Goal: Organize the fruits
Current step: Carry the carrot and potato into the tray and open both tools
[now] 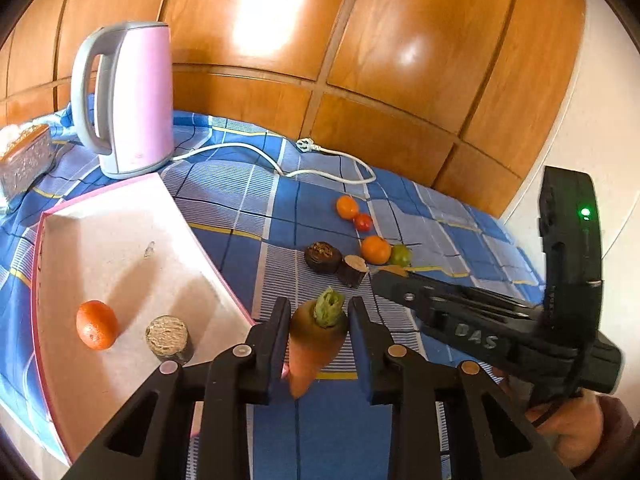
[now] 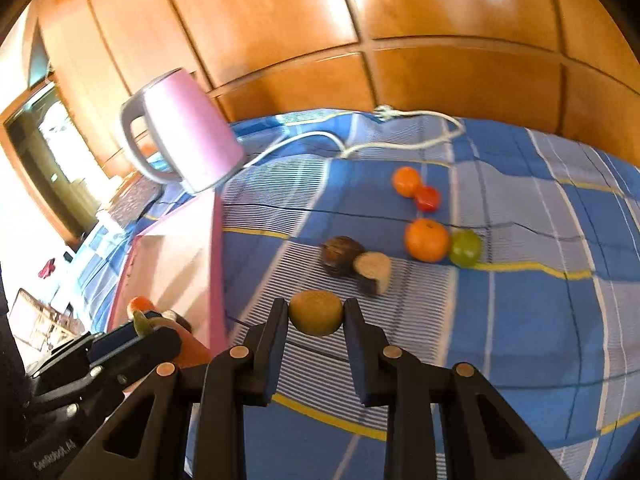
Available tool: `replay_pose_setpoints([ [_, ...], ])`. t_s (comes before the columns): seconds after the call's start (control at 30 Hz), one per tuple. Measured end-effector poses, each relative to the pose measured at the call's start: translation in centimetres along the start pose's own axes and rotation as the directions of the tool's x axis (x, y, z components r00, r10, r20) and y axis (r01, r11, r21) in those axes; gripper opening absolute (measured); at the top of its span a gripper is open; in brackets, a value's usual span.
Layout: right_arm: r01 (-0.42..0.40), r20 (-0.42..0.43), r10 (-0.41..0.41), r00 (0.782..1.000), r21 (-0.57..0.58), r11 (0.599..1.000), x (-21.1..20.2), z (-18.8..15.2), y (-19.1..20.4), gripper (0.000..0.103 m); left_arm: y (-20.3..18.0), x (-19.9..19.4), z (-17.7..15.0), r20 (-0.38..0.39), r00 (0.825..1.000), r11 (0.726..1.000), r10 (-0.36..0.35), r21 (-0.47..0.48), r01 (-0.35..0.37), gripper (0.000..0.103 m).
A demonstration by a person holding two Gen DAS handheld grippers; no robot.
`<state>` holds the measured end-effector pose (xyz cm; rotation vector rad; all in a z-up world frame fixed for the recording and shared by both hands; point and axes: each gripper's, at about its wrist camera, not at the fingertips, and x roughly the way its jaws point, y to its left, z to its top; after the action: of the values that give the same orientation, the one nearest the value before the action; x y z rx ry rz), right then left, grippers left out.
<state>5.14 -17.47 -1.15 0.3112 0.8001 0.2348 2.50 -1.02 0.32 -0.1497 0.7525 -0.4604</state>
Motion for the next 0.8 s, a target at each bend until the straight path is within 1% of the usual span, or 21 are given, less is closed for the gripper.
replay_pose_setpoints([
  [0.07,-0.005,-0.003,0.005,1.000,-0.029,1.000,0.3,0.3,1.0,0.028,0.1,-0.6,0.2,0.014,1.000,1.000,-0.010,-0.010,0.010,0.029],
  [0.17,-0.014,0.000,0.014,1.000,-0.054,0.998,0.4,0.6,2.0,0.028,0.5,-1.9,0.9,0.045,0.998,0.998,-0.044,-0.036,0.045,0.029],
  [0.27,-0.027,0.007,0.027,1.000,-0.062,0.998,0.3,0.9,2.6,0.028,1.2,-3.1,1.8,0.086,0.995,0.997,-0.042,-0.057,0.047,0.029],
  [0.33,-0.040,0.007,0.041,0.999,-0.061,0.997,0.3,1.2,2.9,0.028,2.0,-3.7,2.3,0.106,0.994,0.996,-0.024,-0.078,0.033,0.029],
  [0.43,-0.065,0.000,0.065,0.998,-0.072,0.995,0.7,1.7,3.7,0.028,3.6,-4.7,3.1,0.133,0.990,0.993,0.036,-0.114,-0.021,0.029],
  [0.53,-0.108,-0.019,0.106,0.994,-0.091,0.990,1.4,2.0,5.0,0.028,5.5,-5.0,3.6,0.133,0.985,0.984,0.112,-0.156,-0.091,0.029],
  [0.67,-0.162,-0.049,0.157,0.986,-0.121,0.979,2.5,2.3,7.2,0.028,8.8,-4.3,3.7,0.095,0.975,0.953,0.201,-0.250,-0.172,0.029],
  [0.8,-0.193,-0.076,0.182,0.980,-0.183,0.964,4.2,2.7,10.2,0.028,11.3,-3.8,3.4,0.069,0.964,0.926,0.258,-0.303,-0.226,0.029],
])
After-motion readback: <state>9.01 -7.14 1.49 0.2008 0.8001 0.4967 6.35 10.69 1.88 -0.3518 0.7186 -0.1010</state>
